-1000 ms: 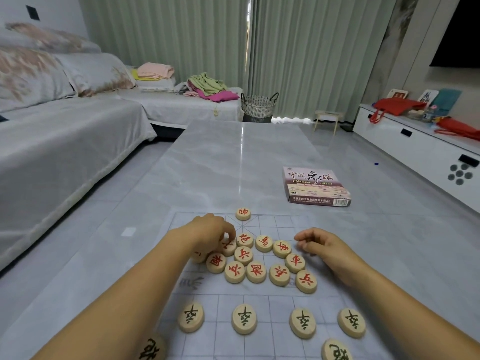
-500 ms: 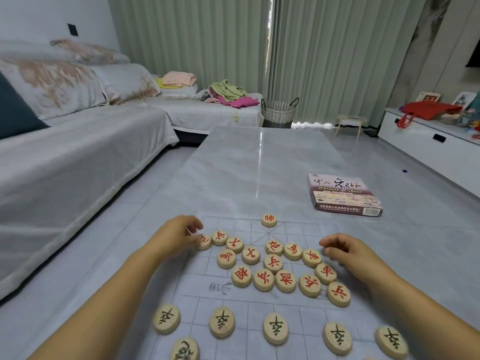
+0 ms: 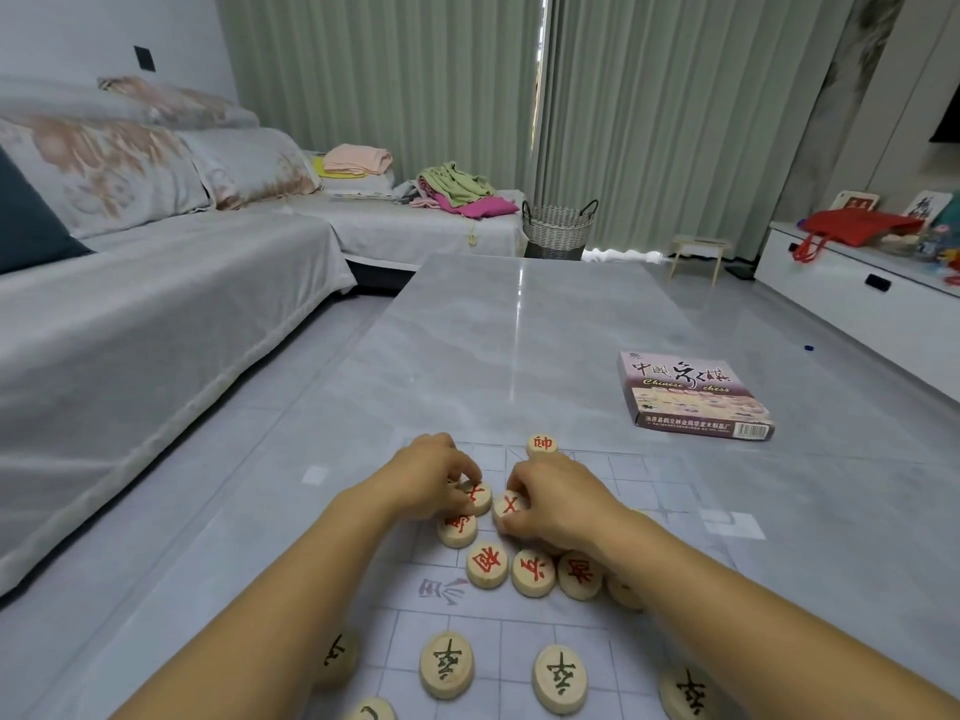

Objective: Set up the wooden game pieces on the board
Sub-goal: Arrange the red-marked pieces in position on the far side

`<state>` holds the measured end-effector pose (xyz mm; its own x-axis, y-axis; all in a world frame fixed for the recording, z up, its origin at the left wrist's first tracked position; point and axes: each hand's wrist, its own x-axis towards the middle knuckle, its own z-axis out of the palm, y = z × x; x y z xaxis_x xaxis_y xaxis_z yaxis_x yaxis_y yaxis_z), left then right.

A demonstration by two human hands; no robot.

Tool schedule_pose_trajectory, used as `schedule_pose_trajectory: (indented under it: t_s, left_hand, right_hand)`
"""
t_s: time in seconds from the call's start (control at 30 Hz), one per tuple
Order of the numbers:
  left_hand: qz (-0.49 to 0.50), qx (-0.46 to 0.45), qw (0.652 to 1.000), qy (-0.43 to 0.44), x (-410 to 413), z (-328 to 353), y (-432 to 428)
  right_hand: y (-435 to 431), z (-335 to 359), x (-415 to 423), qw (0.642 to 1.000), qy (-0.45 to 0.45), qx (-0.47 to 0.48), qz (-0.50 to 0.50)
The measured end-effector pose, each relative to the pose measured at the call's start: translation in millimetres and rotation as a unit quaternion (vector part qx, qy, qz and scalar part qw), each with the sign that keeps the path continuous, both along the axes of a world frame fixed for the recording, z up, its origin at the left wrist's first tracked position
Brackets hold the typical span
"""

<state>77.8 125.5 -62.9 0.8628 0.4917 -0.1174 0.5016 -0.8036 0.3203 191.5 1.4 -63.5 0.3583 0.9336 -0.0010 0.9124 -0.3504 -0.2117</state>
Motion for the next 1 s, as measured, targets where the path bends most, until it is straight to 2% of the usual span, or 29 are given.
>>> schedule_pose_trajectory:
  t_s: [0.1,0.2,0.27,0.5,0.63,0.77,1.0]
  left_hand:
    - [-0.008,-0.004,1.0,0.006,6,0,2]
    - [-0.005,0.0,1.0,0.013,12,-1,4]
    - [0.004,0.001,1.0,0.011,14,-2,7]
    - [0.08,0.048,0.993,-0.067,30,-11,7]
    - [0.128,0.003,0.986,-0.109,44,-18,12]
    - [0.136,-0.091,0.982,-0.094,48,-23,20]
    - [0.122,-0.065,0.986,-0.094,61,-25,21]
  right_hand:
    - [-6,5,40,0.993,0.046,0.083,-0.066]
    - [-14,-2,87,0.986,0.077,0.087,-0.123]
    - [-15,-14,101,0.986,0.088,0.07,-0.123]
    - [-8,-34,107,0.964,0.194,0.13,-0.127]
    - [-9,-38,112,0.957,0.224,0.138,-0.122]
    - [-9,-44,117,0.962,0.213,0.139,-0.103]
    - [-1,-47,112,0.963,0.171,0.147,-0.147]
